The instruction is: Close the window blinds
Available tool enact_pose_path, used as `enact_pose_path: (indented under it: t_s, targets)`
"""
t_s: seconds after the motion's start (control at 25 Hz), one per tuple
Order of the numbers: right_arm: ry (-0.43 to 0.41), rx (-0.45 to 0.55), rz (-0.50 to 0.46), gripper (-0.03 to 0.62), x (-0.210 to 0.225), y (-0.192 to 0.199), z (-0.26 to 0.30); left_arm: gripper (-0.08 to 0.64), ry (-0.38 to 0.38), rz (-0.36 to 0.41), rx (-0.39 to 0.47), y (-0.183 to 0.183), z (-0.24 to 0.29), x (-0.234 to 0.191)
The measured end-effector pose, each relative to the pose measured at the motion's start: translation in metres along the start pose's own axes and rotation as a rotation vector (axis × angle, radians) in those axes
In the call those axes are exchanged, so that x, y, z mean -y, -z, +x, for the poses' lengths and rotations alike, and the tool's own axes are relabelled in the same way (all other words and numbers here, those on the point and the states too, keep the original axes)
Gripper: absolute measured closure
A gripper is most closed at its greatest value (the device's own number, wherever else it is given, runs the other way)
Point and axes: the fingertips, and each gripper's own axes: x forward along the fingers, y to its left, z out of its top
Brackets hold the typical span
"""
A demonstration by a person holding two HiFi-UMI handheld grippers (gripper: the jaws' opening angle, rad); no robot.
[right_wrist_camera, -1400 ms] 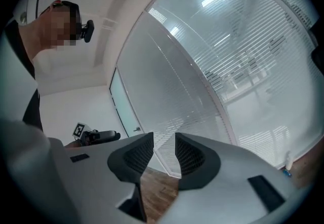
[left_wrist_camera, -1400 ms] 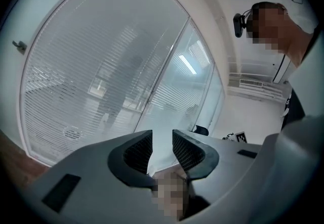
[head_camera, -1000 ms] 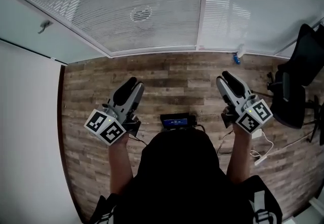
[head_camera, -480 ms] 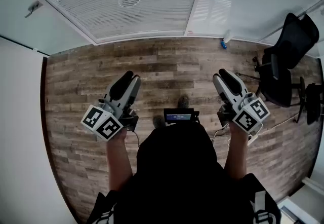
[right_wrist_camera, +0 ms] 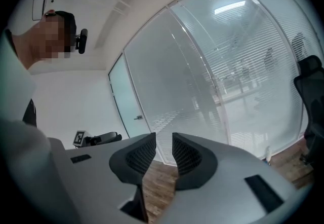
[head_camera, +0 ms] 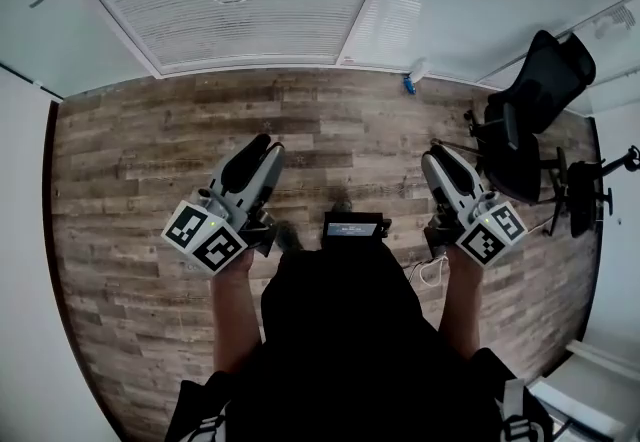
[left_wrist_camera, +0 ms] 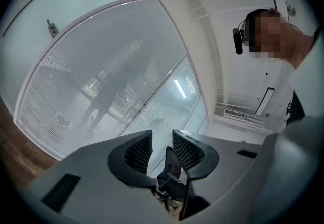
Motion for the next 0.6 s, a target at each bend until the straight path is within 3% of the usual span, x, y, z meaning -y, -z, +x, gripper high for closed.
enact_pose_path:
  t_s: [0.28, 0.6]
  targets:
    - [-0.119, 0.006, -0.03, 0.489, 0.001, -0.024, 0.049, 0.425, -0.065, 0.034, 0.036, -0.02, 0.016, -0.016]
    - [-0.099, 0.053, 0.013, 0.497, 0.032, -0.019, 0.023, 0.426, -0.04, 0.091, -0.013, -0.01, 0.035, 0.015]
